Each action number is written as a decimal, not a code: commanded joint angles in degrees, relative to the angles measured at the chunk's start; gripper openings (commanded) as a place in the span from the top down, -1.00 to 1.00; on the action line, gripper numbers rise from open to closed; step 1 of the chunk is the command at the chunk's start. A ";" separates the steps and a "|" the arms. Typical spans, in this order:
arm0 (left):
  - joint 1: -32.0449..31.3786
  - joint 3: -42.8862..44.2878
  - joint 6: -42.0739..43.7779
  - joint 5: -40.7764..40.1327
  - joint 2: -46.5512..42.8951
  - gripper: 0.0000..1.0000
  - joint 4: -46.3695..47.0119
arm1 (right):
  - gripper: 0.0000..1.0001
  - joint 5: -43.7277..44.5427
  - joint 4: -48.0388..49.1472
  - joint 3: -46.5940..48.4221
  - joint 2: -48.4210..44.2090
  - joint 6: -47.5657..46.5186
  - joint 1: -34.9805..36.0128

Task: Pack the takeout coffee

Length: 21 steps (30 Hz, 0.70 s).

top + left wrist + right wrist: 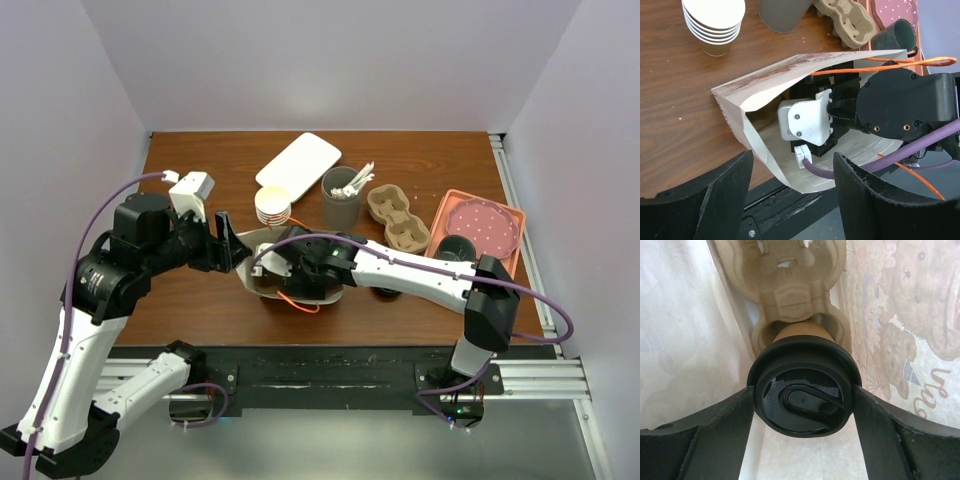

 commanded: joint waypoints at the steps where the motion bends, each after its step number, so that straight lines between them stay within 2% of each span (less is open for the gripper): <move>1: -0.16 3.12 2.48 -2.55 0.78 -0.41 0.14 | -0.71 1.45 0.71 2.79 0.18 0.69 -0.44; 21: -0.16 6.55 4.59 -4.31 2.45 -0.44 -0.47 | -0.93 4.71 -0.17 7.01 0.79 1.04 -1.93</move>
